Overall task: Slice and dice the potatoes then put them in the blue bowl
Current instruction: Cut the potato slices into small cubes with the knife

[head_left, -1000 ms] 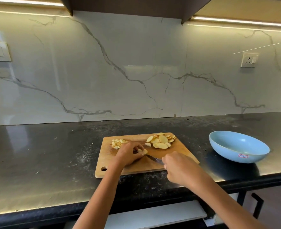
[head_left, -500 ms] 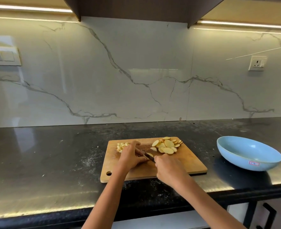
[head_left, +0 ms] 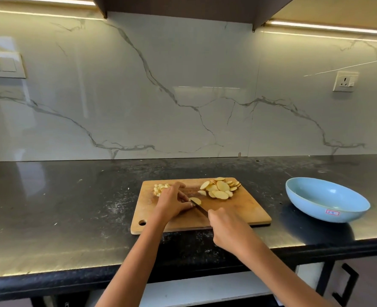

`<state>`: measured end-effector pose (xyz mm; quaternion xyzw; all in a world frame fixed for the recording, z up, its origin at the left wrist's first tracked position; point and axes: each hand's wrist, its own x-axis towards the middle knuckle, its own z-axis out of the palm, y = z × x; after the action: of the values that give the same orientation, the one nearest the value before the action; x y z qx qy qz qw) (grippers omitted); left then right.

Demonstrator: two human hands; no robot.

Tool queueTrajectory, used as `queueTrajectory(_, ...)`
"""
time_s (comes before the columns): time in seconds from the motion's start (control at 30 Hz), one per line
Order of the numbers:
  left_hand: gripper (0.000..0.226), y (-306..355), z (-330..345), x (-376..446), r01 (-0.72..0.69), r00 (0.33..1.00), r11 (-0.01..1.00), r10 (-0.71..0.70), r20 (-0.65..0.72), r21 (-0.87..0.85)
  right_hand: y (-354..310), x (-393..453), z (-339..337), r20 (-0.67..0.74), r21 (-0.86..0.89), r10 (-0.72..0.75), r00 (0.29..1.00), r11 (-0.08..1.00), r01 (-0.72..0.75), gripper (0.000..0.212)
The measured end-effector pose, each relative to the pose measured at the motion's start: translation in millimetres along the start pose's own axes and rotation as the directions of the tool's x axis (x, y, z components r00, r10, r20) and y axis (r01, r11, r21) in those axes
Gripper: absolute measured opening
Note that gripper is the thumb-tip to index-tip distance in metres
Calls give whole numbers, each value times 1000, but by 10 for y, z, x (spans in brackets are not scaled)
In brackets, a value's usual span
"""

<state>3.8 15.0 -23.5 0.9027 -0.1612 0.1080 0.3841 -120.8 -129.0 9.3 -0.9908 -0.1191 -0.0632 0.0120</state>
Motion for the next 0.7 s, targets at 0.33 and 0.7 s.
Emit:
queueTrajectory(0.33, 49, 119, -30, -16, -144, 989, 987, 141, 41, 77, 161, -169, -154, -85, 16, 61, 995, 998, -60, 15)
queueTrajectory(0.7, 34, 89, 24, 88, -216, 948, 974, 193, 253, 69, 500, 22, -153, -19, 120, 149, 989, 982, -146, 16)
